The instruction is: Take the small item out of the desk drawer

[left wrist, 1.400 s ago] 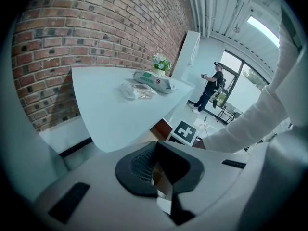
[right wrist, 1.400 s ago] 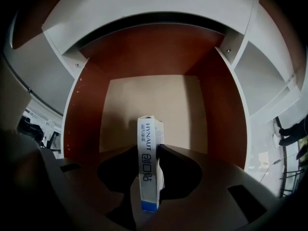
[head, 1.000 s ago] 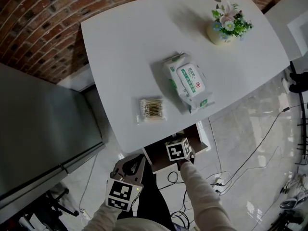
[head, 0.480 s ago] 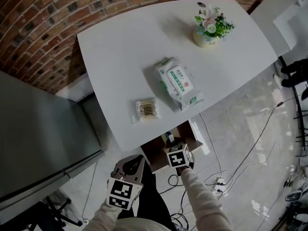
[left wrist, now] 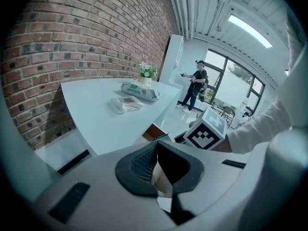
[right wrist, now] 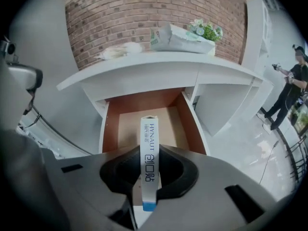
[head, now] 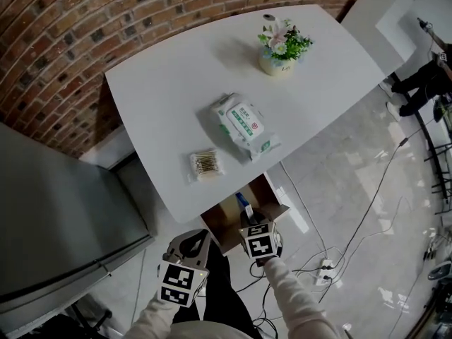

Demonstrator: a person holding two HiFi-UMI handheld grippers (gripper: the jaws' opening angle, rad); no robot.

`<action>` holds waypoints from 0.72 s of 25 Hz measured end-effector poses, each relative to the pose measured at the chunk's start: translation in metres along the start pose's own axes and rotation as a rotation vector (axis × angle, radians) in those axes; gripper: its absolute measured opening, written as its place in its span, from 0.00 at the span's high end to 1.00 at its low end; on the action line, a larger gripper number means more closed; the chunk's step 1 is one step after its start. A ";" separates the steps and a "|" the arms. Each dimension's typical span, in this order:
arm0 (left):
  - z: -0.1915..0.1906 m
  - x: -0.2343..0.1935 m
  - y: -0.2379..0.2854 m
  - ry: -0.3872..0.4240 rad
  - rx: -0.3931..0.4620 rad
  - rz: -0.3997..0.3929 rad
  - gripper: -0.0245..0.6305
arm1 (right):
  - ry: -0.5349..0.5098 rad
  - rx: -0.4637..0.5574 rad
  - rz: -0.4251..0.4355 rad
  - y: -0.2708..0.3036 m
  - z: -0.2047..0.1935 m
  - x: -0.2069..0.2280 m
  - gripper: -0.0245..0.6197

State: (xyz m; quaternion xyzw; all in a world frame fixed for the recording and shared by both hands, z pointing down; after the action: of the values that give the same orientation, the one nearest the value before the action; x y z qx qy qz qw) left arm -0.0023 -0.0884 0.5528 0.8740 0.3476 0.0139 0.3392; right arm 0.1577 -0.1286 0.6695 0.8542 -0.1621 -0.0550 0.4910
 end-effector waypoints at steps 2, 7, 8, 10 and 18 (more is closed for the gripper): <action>0.003 0.002 -0.002 0.002 0.010 -0.009 0.93 | 0.027 0.024 -0.011 -0.011 0.001 -0.001 0.82; 0.006 0.007 -0.008 0.011 0.019 -0.028 0.93 | 0.100 0.087 -0.019 -0.038 0.004 -0.007 0.82; 0.006 0.008 -0.008 0.010 0.021 -0.031 0.93 | 0.108 0.098 -0.021 -0.043 0.005 -0.008 0.82; 0.007 0.010 -0.011 0.007 0.026 -0.036 0.93 | 0.124 0.122 -0.025 -0.053 0.005 -0.011 0.82; 0.010 0.010 -0.021 0.035 0.037 -0.051 0.93 | 0.172 0.222 -0.035 -0.091 0.014 -0.027 0.82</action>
State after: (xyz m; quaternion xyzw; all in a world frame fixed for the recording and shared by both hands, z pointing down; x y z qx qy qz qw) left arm -0.0048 -0.0769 0.5300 0.8706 0.3758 0.0144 0.3172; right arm 0.1489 -0.0884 0.5828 0.9074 -0.1097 0.0284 0.4046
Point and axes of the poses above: the fingertips, and each gripper's own axes: y forward along the fingers, x to its right, z out of its top, the point moved 4 cm from there along -y, backward along the fingers, and after that the axes turned 2 degrees about y, right-handed, at the moved point
